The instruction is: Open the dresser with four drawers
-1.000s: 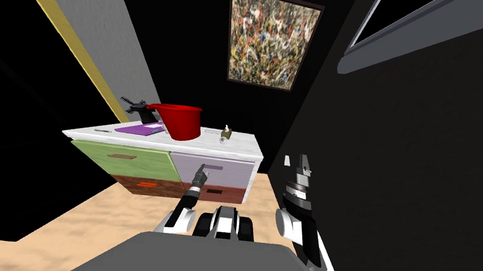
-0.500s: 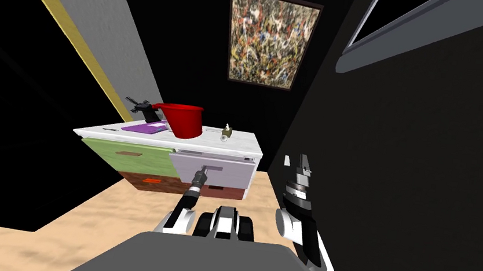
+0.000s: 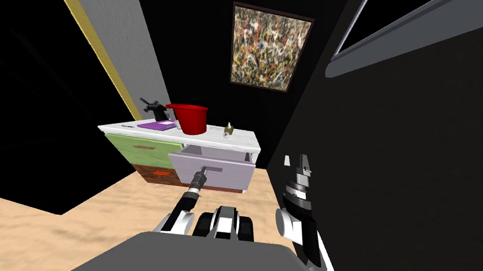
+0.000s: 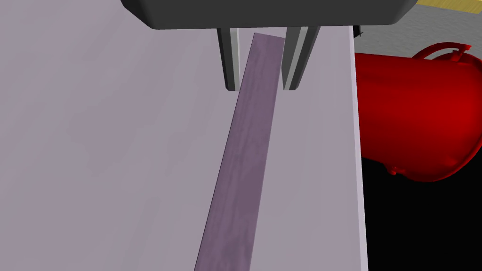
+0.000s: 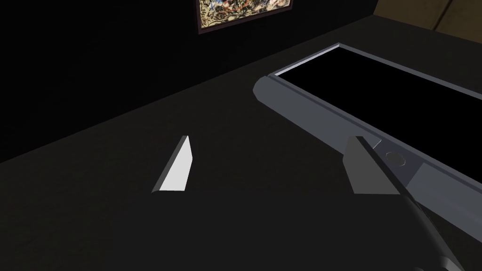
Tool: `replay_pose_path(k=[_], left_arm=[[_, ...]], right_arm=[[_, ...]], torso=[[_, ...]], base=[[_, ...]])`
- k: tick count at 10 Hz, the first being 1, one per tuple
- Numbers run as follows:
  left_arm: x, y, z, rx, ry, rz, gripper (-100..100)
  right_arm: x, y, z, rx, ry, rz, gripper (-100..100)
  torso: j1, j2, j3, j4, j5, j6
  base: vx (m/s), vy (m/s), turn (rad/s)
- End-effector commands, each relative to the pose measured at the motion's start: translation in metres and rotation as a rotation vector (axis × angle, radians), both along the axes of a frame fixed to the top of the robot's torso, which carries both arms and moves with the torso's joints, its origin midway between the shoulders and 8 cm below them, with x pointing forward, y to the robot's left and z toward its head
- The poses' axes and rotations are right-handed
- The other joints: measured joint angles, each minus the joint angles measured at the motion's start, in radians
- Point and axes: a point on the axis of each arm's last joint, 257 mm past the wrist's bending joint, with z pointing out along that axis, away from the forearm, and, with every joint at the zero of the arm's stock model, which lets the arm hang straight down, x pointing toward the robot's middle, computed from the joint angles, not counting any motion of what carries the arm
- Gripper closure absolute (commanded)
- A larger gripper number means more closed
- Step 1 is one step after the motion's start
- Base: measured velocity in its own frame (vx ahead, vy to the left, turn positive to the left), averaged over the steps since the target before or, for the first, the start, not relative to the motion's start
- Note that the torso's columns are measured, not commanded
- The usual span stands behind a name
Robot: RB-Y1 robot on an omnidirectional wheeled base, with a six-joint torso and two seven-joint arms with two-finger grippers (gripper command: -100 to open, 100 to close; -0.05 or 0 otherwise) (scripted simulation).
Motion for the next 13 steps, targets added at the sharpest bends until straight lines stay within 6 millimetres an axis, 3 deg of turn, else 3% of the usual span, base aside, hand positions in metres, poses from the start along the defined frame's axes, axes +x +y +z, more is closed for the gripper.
replay_pose_path(k=[1,2,3,12,13], left_arm=[[-0.006,-0.002,-0.001,-0.003,0.006,-0.005,100],[-0.004,-0.001,-0.001,-0.001,0.003,-0.003,100],[0.0,-0.001,0.007,-0.001,0.009,-0.006,-100],[0.015,-0.002,0.052,0.0,0.009,-0.018,-100],[0.012,-0.001,0.041,0.0,0.025,-0.016,-100]], right_arm=[[0.0,0.0,0.0,0.0,0.0,0.0,0],[0.0,0.0,0.0,0.0,0.0,0.0,0],[0.0,0.0,0.0,0.0,0.0,0.0,0],[0.0,0.0,0.0,0.0,0.0,0.0,0],[0.0,0.0,0.0,0.0,0.0,0.0,0]], torso=[[0.001,-0.001,0.0,0.0,0.0,0.0],[0.001,-0.001,-0.001,0.0,0.0,0.0],[0.001,-0.007,-0.004,0.001,-0.001,0.0],[-0.001,0.001,0.0,0.004,-0.002,-0.001],[-0.001,0.002,0.001,0.006,-0.003,-0.001]], base=[[-0.19,0.004,0.009],[-0.096,-0.003,0.001],[-0.035,-0.003,0.022],[-0.014,-0.006,0.013],[0.0,0.0,0.0]])
